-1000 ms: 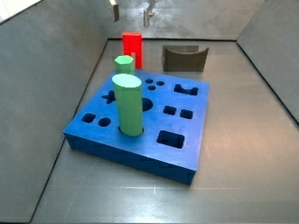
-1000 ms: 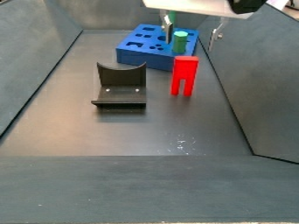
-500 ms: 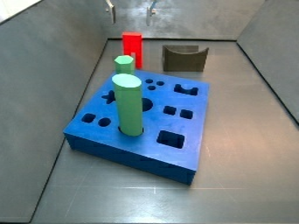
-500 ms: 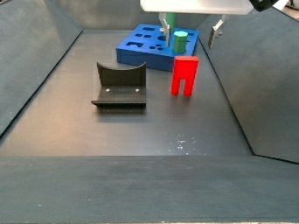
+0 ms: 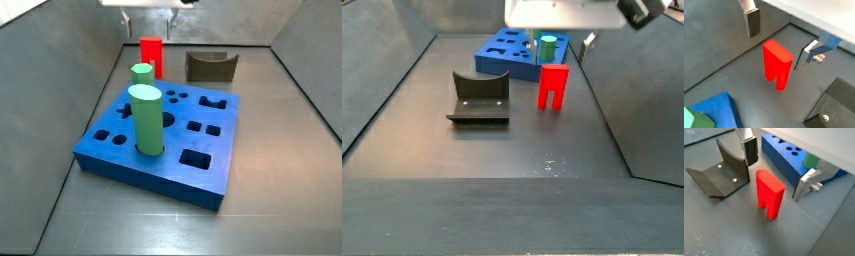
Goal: Pick up the square-circle object. Move up. Place the square-circle object on the fixture. Regrasp the square-circle object. Rotate the square-circle object. Move to above the board. Insert the square-circle object.
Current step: Rotate the square-circle object.
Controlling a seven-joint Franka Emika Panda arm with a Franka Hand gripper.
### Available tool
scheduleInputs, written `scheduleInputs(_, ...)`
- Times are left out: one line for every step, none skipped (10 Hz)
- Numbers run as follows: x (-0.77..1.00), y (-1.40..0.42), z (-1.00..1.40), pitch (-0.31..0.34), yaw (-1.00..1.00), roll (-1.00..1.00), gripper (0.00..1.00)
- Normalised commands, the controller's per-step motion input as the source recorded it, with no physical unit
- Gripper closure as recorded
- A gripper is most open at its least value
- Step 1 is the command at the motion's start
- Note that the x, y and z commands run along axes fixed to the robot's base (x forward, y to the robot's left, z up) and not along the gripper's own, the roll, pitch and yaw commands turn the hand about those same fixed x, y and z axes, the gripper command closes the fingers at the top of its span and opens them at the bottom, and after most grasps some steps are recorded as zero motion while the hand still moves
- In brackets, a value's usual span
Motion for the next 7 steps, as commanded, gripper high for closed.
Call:
scheduleInputs(0.04,0.01,-0.85,-0.025,0.03,0.05,0.0)
scheduleInputs(0.04,0.01,-0.7,-0.025,0.02,0.09,0.0)
scheduleInputs(0.05,0.01,-0.64,-0.024,0.02,0.11,0.0)
scheduleInputs(0.05,0.0,-0.52,-0.022,0.01,0.14,0.0)
scheduleInputs(0.05,0.0,-0.43,-0.02,0.02,0.16,0.0)
scheduleInputs(0.05,0.0,-0.38,-0.016,0.02,0.17,0.0)
scheduleInputs(0.06,0.0,-0.33,-0.017,0.02,0.19,0.0)
